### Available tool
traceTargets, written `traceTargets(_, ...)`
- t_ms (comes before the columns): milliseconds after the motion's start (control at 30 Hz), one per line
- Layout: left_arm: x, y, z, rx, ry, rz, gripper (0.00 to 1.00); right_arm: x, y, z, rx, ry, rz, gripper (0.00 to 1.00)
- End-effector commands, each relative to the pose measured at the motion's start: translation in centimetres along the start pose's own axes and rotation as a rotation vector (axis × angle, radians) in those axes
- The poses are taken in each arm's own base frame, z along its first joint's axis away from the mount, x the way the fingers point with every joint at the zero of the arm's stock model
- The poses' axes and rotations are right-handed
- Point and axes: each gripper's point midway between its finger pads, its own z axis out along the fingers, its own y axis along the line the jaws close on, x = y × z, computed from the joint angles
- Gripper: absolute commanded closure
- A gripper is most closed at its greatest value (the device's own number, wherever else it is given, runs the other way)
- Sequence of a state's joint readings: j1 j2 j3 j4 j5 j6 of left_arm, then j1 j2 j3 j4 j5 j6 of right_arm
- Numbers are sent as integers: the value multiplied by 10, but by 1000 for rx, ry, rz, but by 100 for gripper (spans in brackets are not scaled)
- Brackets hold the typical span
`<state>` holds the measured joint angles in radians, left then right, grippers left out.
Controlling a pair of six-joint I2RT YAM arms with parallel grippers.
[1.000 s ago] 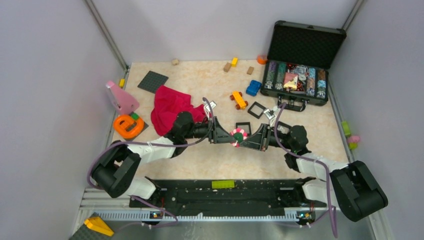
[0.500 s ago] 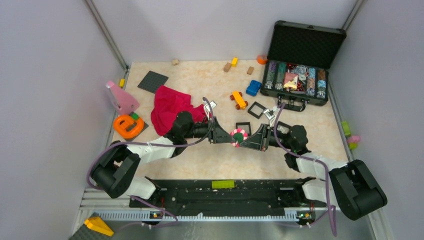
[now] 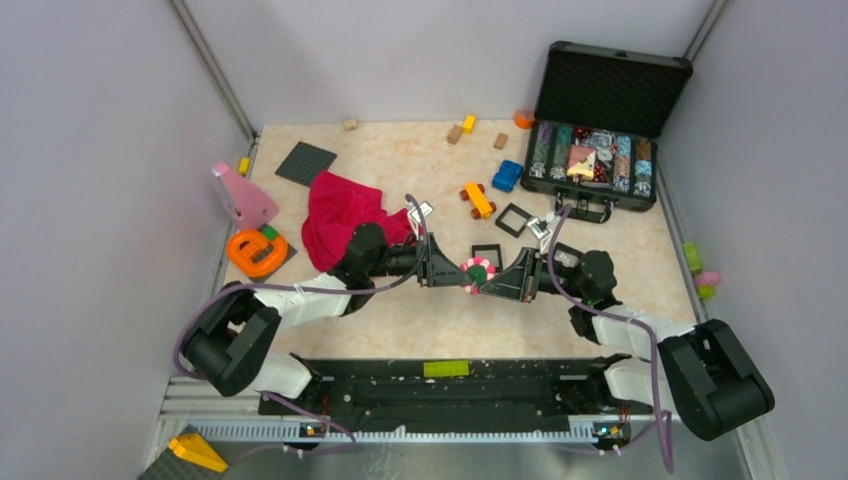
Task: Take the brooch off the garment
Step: Close the brooch.
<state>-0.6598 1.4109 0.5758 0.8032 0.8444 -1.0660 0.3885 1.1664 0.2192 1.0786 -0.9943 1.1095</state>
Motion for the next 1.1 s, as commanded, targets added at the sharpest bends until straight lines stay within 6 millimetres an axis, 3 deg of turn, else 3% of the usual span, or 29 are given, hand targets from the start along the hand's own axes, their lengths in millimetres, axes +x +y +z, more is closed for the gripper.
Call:
traceTargets(0, -10, -16, -2, 47, -30, 60, 70, -10, 15, 2, -56, -3, -66, 97)
traceTargets(367, -10, -27, -5, 103, -39, 65, 55, -6, 13, 3, -60, 16, -38, 99)
traceTargets(900, -8, -25, -1, 99, -3, 76, 56, -8, 14, 4, -70, 19, -31, 99)
traceTargets(1067, -7, -22, 0, 87, 2, 74, 62, -7, 14, 4, -70, 22, -30, 99)
